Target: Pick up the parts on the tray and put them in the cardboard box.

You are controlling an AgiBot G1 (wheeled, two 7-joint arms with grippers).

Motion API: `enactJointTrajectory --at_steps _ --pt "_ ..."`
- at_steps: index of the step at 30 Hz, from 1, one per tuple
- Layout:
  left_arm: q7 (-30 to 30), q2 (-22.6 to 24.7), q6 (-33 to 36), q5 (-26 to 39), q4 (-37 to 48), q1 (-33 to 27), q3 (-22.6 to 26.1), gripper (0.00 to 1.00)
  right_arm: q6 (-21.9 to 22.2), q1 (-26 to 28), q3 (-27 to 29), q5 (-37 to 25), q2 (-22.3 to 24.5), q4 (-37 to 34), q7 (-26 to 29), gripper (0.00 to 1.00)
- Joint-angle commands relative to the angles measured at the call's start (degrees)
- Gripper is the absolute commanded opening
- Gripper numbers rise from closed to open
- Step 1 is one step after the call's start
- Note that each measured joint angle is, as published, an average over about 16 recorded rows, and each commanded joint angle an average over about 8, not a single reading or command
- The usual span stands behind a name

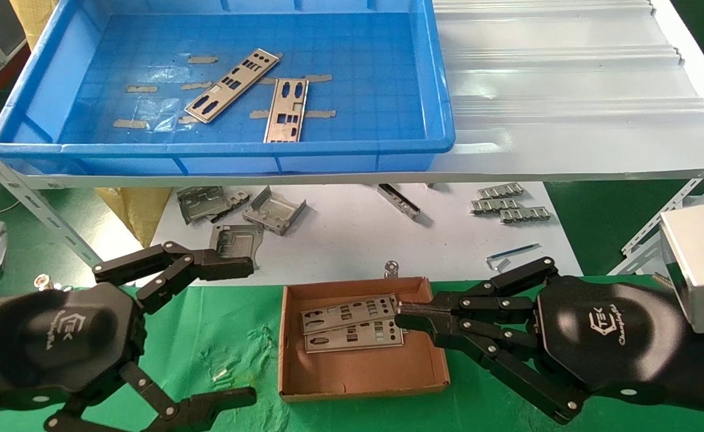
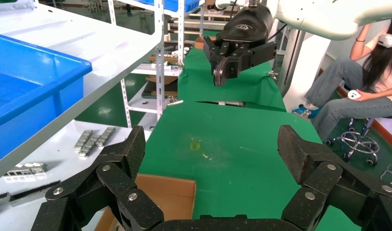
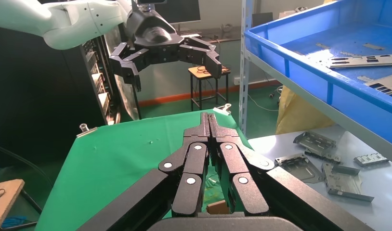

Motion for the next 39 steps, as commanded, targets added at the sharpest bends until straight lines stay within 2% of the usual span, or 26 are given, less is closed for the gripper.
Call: enactJointTrajectory --at_steps 1,7,10,15,18,28,33,39 --pt "0.09 -0.09 0.08 -0.03 -0.04 0.16 -0.03 1.00 0.00 0.00 0.00 0.00 0.00 0.00 0.00 0.00" --pt "-1.37 0.99 -0.91 1.51 0.55 -2.89 0.73 1.00 0.00 0.00 0.00 0.00 0.00 0.00 0.00 0.01" --pt "-2.65 2.94 -2.04 4.17 2.22 -7.60 1.90 1.00 0.00 0.00 0.00 0.00 0.00 -0.01 0.00 0.11" --pt "-4.48 7.82 -4.03 11.55 9.21 -18.43 5.18 1.00 -0.01 0.01 -0.01 0.00 0.00 -0.01 0.00 0.72" --pt "-4.74 11.02 -4.85 16.02 15.51 -24.78 7.26 1.00 -0.01 0.01 -0.01 0.00 0.00 -0.01 0.00 0.99" --pt "-0.65 21.39 -9.35 28.56 41.12 -41.56 12.98 1.00 0.00 0.01 -0.01 0.00 0.00 -0.01 -0.01 1.00" --pt "1.79 25.46 -11.27 32.25 51.76 -46.58 14.97 1.00 0.00 0.01 -0.01 0.00 0.00 -0.01 -0.01 1.00" --pt "5.21 28.07 -12.54 34.46 59.65 -50.15 16.21 1.00 0.00 0.01 -0.02 0.01 0.00 -0.01 -0.01 1.00"
